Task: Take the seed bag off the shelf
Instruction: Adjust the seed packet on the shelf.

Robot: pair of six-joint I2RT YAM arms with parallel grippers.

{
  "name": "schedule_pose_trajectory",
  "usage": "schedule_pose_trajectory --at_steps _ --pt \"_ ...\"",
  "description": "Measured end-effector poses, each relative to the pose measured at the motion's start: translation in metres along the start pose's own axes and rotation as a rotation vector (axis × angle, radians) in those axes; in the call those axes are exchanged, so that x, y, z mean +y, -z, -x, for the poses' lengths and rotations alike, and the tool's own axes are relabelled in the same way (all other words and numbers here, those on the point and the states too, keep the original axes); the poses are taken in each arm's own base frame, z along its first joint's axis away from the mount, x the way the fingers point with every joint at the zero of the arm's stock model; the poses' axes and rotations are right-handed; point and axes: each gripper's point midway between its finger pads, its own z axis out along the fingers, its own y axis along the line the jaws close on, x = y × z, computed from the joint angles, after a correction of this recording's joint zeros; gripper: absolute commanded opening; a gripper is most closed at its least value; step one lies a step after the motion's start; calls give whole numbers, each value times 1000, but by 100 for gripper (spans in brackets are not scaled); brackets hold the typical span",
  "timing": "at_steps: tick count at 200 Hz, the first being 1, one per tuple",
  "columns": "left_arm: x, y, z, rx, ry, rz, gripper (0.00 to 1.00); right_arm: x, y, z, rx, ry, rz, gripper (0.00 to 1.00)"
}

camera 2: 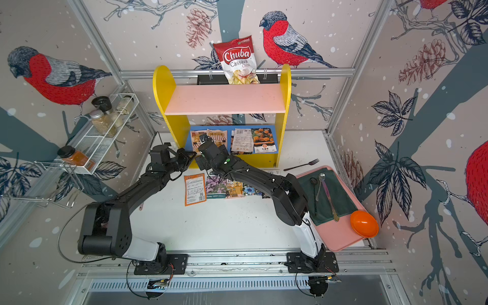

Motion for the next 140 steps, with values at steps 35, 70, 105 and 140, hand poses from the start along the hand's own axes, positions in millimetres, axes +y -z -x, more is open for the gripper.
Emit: schedule_pose_trajectory --at_steps 35,70,105,140 --pt "-5 2 2 -3 -8 -4 0 -13 -10 -7 19 15 -39 100" --pt "-4 4 0 3 -3 4 0 -38 -19 -10 29 4 -98 100" --pt "-5 9 -3 5 -11 6 0 -51 -23 -10 32 -5 -119 100" --pt "-8 19 -7 7 -34 7 0 -59 -26 -11 35 -7 -131 100"
